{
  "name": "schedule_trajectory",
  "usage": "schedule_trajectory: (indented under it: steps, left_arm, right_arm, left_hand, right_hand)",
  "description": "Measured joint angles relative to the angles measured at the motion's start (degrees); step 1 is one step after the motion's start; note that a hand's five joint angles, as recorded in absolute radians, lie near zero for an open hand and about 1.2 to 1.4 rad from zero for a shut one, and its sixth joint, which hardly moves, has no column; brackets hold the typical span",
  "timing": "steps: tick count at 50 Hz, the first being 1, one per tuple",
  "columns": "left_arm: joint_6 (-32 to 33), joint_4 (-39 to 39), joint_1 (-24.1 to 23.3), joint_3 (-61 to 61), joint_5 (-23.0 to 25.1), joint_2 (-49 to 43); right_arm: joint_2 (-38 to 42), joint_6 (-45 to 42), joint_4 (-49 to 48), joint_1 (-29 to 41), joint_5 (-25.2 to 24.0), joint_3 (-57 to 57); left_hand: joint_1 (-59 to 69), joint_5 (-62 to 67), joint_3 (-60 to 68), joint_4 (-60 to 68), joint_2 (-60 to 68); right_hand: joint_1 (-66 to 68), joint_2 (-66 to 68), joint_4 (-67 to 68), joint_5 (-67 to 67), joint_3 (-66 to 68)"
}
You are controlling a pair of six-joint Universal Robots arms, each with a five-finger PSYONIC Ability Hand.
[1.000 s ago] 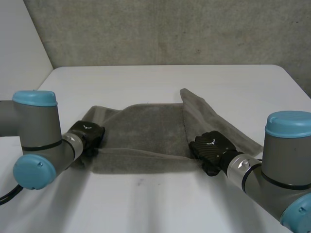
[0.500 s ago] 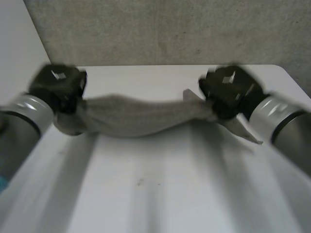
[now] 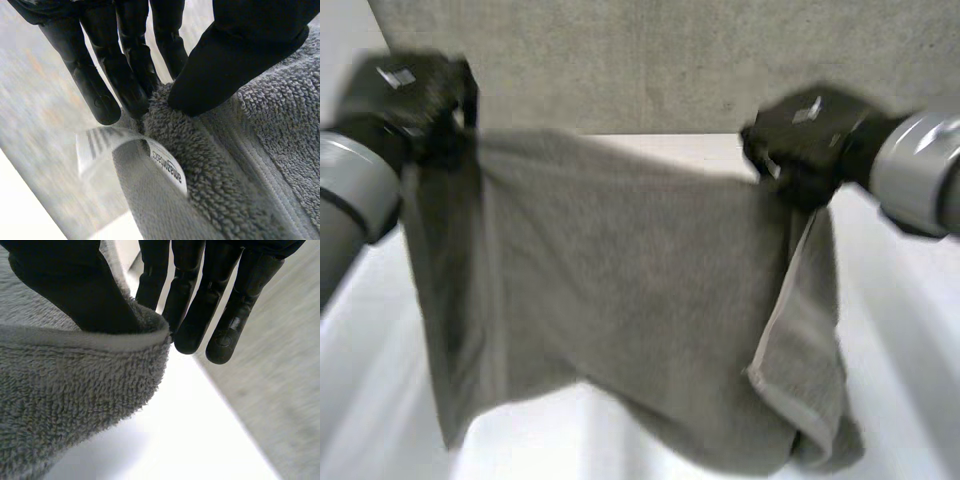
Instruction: Fold the towel.
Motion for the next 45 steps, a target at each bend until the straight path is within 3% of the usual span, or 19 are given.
schedule_trajectory:
  steps: [8,12,14,18,23,25,29,31,33,37,42,45]
  left_arm:
    - [0.34,2.22,0.19,6.28,0.10,-14.91]
    - [0.03,8.23,0.21,13.76,-0.10,-19.72]
    - [-0.07,9.75,0.20,14.94,-0.18,-20.07]
    - [-0.55,22.77,-0.30,19.05,-1.23,-18.97]
    - [-0.73,32.09,-0.82,15.77,-2.65,-13.27]
    - [-0.78,33.33,-0.88,13.70,-2.92,-11.35]
    - [-0.84,33.41,-0.85,8.08,-3.17,-8.44]
    - [-0.84,32.13,-0.76,3.28,-3.17,-7.40]
    - [-0.83,31.52,-0.71,1.44,-3.16,-7.18]
    - [-0.72,28.66,-0.36,-6.70,-2.94,-7.10]
    - [-0.57,27.32,0.02,-12.89,-2.62,-7.69]
    - [-0.58,27.14,0.23,-14.50,-2.58,-8.08]
  right_arm:
    - [15.35,-4.51,-1.39,-0.06,1.57,-5.47]
    - [19.57,-4.45,-10.41,-0.02,5.30,-13.91]
    - [19.61,-4.32,-12.92,0.01,6.06,-15.12]
    - [15.53,-2.73,-31.32,0.21,9.24,-16.94]
    - [6.93,-0.15,-45.22,0.14,7.79,-9.47]
    - [4.80,0.39,-46.60,-0.02,6.67,-7.03]
    - [2.74,0.92,-42.22,-0.37,3.28,-3.36]
    - [3.79,0.58,-33.63,-0.53,0.43,-1.94]
    - [4.34,0.36,-31.05,-0.56,-0.24,-1.68]
    - [10.45,-4.23,-13.14,-0.74,-3.40,0.07]
    - [17.11,-11.46,-4.62,-1.23,-3.92,2.17]
    - [19.66,-13.19,-4.65,-1.41,-3.84,2.77]
  left_hand:
    - [0.00,-0.01,0.04,0.00,0.01]
    - [0.00,0.00,0.04,0.00,0.01]
    - [0.00,0.00,0.04,0.00,0.01]
    - [0.00,0.00,0.04,0.00,0.01]
    - [0.00,0.00,0.04,0.01,0.01]
    - [0.15,0.00,0.04,0.01,0.02]
    - [0.49,0.17,0.04,0.01,0.02]
    - [0.51,0.27,0.04,0.01,0.02]
    - [0.51,0.27,0.04,0.01,0.02]
    - [0.54,0.27,0.04,0.01,0.02]
    - [0.54,0.27,0.04,0.01,0.02]
    - [0.54,0.27,0.04,0.01,0.02]
  right_hand:
    - [0.00,0.00,0.00,-0.01,0.00]
    - [0.00,0.00,0.00,0.00,0.00]
    - [0.00,0.00,0.00,0.00,0.00]
    - [0.00,0.00,0.00,0.00,0.00]
    - [0.00,0.00,0.00,0.00,0.00]
    - [0.00,0.00,0.00,0.00,0.00]
    - [0.00,0.00,0.00,0.11,0.00]
    - [0.00,0.00,0.00,0.17,0.00]
    - [0.00,0.00,0.00,0.17,0.00]
    - [0.00,0.00,0.00,0.22,0.00]
    - [0.00,0.00,0.00,0.23,0.00]
    - [0.00,0.00,0.00,0.24,0.00]
